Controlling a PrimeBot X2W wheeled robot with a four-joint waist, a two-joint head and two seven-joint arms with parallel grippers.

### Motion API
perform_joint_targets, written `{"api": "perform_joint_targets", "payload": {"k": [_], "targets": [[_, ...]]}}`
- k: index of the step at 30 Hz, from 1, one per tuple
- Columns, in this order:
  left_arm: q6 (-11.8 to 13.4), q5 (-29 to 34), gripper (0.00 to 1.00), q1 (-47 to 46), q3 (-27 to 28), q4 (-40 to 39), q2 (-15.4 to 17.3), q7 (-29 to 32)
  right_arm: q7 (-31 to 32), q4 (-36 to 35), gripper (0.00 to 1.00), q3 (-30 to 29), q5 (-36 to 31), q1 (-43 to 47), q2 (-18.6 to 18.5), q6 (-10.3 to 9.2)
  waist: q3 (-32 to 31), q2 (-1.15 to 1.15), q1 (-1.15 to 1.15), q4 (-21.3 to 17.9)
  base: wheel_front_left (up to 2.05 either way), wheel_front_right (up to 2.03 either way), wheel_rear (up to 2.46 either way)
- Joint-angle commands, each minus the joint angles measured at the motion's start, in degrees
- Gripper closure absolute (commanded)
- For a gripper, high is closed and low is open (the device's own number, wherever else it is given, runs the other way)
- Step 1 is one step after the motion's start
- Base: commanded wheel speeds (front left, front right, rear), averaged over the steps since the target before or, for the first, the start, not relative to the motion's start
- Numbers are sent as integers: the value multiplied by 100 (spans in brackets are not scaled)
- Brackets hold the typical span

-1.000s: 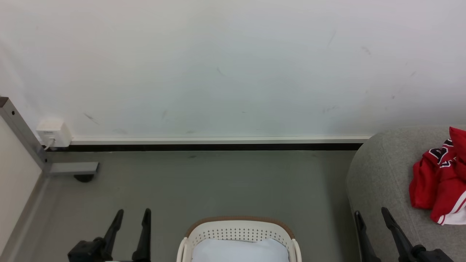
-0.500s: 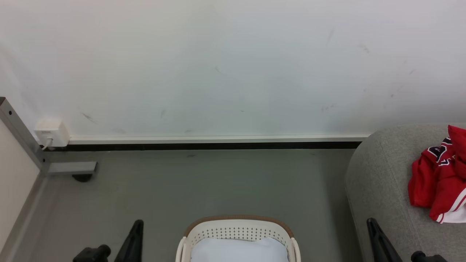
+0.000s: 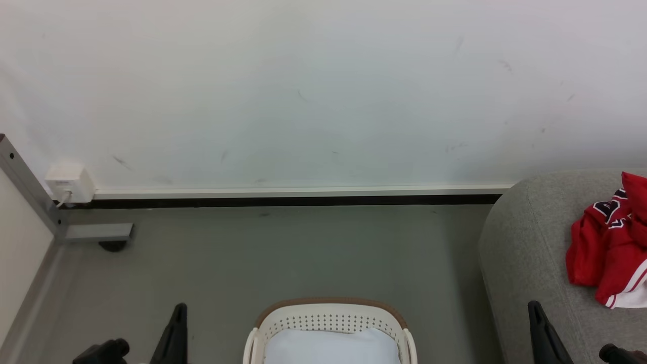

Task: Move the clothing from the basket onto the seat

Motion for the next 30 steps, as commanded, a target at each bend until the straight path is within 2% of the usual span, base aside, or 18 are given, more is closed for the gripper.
{"api": "perform_joint_targets", "payload": {"k": [1,30], "targets": [[-4,-261,100,-160,49,-103,15,63,28,-61,100,-48,221,-204,-49,-1,3,0,0,-1,0,0,0],[-9,-2617,100,-304,294,-181,-21,684,587,34,100,-343,2531,-451,-109,-4,67,0,0,-35,0,0,0]]}}
